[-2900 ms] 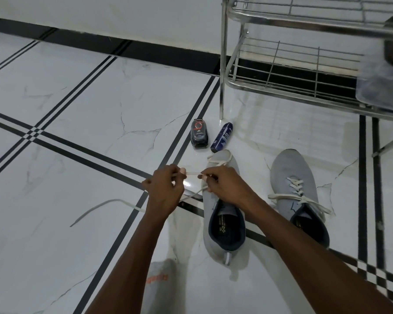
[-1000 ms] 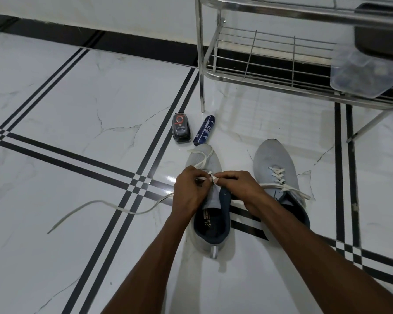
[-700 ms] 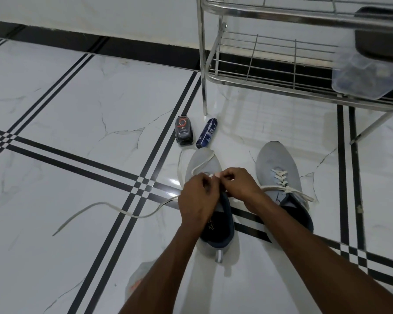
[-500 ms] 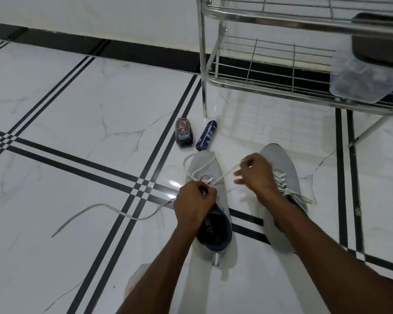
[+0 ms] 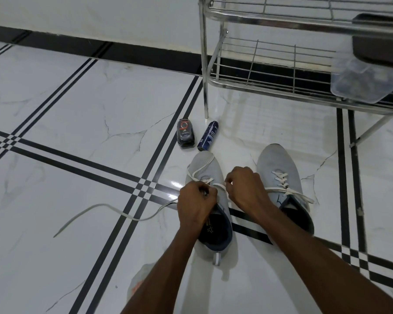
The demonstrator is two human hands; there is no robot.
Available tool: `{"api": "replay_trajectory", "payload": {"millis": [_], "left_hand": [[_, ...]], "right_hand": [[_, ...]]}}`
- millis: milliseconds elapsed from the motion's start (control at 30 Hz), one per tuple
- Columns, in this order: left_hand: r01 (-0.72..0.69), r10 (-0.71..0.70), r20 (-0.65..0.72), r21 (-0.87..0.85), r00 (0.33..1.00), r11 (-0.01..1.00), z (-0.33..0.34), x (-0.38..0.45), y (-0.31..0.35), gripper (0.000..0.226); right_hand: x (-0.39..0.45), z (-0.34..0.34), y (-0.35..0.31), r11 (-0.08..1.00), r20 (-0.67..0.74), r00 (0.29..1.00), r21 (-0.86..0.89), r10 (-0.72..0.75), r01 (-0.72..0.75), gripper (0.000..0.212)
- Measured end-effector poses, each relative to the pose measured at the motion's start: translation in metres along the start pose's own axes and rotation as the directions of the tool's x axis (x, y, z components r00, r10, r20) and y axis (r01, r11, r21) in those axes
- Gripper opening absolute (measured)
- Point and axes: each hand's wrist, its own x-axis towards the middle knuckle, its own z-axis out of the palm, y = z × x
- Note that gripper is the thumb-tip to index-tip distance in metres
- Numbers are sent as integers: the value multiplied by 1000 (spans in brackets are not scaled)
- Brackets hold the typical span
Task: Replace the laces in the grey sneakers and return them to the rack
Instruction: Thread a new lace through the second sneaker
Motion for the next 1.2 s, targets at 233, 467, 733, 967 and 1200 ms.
{"api": "replay_trajectory", "payload": {"millis": [233,467,733,967,1200], "left_hand": [[-13,-2,-202,-75,979,997,-4,14,4,18],[379,-390,-15,-199,921,904,-7,65,-21,32],[446,-423,173,-528,890,723,-28,79,-18,12],[444,-663,-45,-709,747,548,-43,59,-30,14],[123,-135,-167,-79,977,989,-30,20,-15,27]], "right_hand": [[-4,7,-11,940,2,1000,341,29,-29,21],[-4,11,-16,945,-21,1000,327,17,-9,11],[-7,11,-16,936,-9,999,351,38,-33,9],[-8,12,-21,931,-11,996,356,88,-79,7],[2,10,-21,928,46,993,353,107,-116,9]]}}
